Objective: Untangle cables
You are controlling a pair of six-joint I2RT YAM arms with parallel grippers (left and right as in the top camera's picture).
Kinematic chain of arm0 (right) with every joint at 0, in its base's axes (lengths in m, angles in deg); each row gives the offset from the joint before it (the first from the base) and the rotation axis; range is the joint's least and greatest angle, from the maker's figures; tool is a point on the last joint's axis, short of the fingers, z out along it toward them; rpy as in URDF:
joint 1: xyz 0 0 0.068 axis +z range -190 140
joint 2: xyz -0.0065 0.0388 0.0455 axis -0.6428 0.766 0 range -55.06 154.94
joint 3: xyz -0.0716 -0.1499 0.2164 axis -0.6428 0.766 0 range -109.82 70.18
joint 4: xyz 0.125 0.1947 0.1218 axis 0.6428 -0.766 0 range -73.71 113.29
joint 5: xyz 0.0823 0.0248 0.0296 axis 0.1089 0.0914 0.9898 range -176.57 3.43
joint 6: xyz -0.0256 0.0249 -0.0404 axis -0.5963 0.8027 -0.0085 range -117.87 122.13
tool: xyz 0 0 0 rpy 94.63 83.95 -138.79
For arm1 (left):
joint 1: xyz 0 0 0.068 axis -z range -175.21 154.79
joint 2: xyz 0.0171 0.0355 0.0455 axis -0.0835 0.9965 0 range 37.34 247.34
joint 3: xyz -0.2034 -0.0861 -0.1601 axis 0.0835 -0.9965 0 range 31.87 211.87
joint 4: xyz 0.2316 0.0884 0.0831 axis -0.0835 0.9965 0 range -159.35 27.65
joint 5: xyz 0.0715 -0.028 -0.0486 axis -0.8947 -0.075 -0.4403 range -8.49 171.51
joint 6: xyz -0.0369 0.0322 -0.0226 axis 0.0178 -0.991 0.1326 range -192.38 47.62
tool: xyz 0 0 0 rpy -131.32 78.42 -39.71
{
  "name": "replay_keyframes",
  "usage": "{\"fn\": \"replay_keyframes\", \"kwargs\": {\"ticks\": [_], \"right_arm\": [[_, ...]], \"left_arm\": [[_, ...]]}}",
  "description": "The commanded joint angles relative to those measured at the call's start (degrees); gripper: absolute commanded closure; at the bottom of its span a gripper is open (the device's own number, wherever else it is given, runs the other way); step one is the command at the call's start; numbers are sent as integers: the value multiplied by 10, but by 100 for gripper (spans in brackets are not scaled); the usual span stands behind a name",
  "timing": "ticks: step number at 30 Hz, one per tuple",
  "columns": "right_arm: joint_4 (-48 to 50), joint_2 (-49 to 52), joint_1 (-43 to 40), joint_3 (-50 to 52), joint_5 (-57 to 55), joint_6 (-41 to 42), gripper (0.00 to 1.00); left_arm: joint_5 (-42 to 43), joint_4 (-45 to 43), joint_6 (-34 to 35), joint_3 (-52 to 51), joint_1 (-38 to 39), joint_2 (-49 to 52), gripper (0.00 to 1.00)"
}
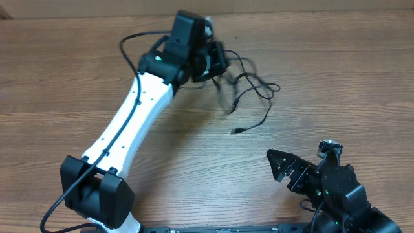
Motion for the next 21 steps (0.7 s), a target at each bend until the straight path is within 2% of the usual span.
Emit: {"fn": "replay_keyframes", "kwargs": {"ticks": [1, 8, 9, 10, 11, 13, 15, 18, 21], "right_arm": [[3, -3, -2, 1, -10, -4, 0], [4, -3, -2, 1, -10, -4, 0], [5, -3, -2, 1, -10, -4, 0], [8, -3, -2, 1, -10, -4, 0], [10, -3, -2, 1, -10, -4, 0], [14, -3, -2, 1, -9, -4, 0], [19, -3, -2, 1, -9, -4, 0], [22, -3, -2, 1, -9, -4, 0], [20, -3, -2, 1, -9, -2, 0]], "left_arm": [[-80, 75, -26, 12, -25, -14, 96], [-201, 271, -40, 10, -42, -14, 95], [-215, 291, -40, 9, -42, -14, 85], [-237, 315, -40, 5, -42, -14, 60], [-247, 323, -40, 2, -42, -14, 48], [-263, 328, -40, -8, -42, -14, 36], [-274, 326, -40, -17, -42, -14, 19], [-276, 321, -36, -25, -42, -10, 1], [-276, 317, -15, -30, -42, -8, 0]]}}
